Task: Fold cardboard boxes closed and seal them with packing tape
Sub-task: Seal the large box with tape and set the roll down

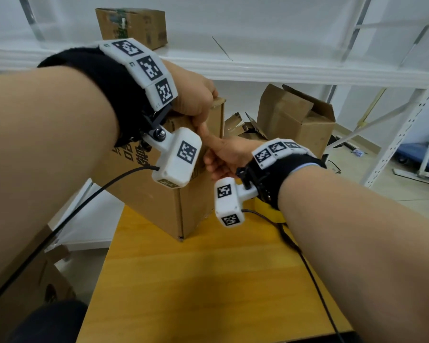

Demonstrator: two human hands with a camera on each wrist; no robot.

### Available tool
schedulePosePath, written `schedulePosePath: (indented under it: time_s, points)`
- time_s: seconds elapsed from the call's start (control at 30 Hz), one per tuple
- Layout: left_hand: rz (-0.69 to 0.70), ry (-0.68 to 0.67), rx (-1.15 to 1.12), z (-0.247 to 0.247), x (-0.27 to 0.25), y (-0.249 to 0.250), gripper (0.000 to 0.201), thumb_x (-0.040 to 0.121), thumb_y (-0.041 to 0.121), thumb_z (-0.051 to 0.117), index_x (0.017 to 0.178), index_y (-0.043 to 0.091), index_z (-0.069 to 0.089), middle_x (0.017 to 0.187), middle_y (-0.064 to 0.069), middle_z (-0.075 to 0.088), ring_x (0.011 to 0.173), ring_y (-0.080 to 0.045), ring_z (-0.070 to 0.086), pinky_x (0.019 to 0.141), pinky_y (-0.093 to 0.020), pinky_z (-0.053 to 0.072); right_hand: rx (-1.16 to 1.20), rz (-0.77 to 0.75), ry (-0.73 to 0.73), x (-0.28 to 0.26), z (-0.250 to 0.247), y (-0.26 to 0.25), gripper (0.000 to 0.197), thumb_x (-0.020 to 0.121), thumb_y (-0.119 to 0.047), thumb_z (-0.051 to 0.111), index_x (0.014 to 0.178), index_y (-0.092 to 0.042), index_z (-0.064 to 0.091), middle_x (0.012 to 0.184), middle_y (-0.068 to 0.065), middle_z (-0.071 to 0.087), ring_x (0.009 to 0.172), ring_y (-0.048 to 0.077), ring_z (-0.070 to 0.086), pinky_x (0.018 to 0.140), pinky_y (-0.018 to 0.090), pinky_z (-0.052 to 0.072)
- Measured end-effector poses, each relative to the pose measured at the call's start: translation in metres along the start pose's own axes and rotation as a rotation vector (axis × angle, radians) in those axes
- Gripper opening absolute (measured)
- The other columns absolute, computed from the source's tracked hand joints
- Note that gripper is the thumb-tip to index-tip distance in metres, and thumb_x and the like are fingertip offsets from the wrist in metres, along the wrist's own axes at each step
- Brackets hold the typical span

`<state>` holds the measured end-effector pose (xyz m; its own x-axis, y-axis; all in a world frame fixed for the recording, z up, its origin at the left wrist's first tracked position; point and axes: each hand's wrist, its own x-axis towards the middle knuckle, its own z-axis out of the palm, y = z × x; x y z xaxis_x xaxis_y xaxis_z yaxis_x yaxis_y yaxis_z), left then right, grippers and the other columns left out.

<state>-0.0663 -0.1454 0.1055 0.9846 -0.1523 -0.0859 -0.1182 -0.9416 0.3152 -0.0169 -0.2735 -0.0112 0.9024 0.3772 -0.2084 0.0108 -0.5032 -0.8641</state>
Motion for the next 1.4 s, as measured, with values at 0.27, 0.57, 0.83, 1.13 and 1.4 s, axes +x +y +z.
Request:
schedulePosePath:
  time_s: [0.27,0.57,0.83,1.13,1.4]
  points:
    - [0.015,0.05,0.161,0.004,0.001,0.007,0.06,0.086,-0.009,0.056,0.142,0.005,0.041,0.128,-0.022,0.055,0.112,-0.038,0.057,0.09,-0.045,0.051,0.04,0.027,0.05,0.01,0.02,0.022,0.089,0.02,-0.099,0.058,0.061,-0.02,0.058,0.058,-0.001,0.064,0.053,0.016,0.059,0.09,0.054,0.057]
    - [-0.025,0.042,0.09,0.002,-0.001,0.003,0.071,0.083,-0.006,0.058,0.146,0.019,0.038,0.122,-0.015,0.056,0.103,-0.032,0.058,0.084,-0.043,0.055,-0.06,0.048,0.125,-0.016,-0.002,0.032,0.081,0.062,-0.087,0.061,0.083,-0.009,0.072,0.069,0.002,0.075,0.066,0.019,0.071,0.081,0.047,0.062]
    - [-0.028,0.1,-0.045,0.0,-0.001,0.001,0.047,0.093,0.017,0.058,0.139,0.015,0.05,0.134,-0.008,0.056,0.107,-0.026,0.057,0.096,-0.035,0.044,-0.073,0.118,0.06,-0.01,0.014,0.03,0.07,0.078,-0.078,0.057,0.089,-0.011,0.073,0.075,0.0,0.077,0.075,0.021,0.075,0.09,0.047,0.06]
    - [-0.009,0.072,-0.421,-0.004,0.0,-0.014,0.11,0.062,0.094,0.011,0.134,0.026,0.058,0.147,0.01,0.047,0.137,-0.016,0.04,0.12,-0.042,0.017,-0.414,0.104,0.03,-0.011,-0.001,0.003,0.08,0.056,-0.088,0.068,0.083,-0.013,0.077,0.077,0.003,0.078,0.08,0.026,0.076,0.088,0.049,0.059]
    - [0.008,0.045,-0.596,-0.005,-0.002,-0.008,0.096,0.084,0.083,0.007,0.153,0.022,0.031,0.156,0.011,0.035,0.146,-0.008,0.024,0.123,-0.038,0.006,0.111,-0.027,0.158,-0.013,0.001,-0.015,0.087,0.055,-0.089,0.05,0.08,-0.008,0.069,0.064,0.003,0.071,0.065,0.023,0.068,0.085,0.048,0.061]
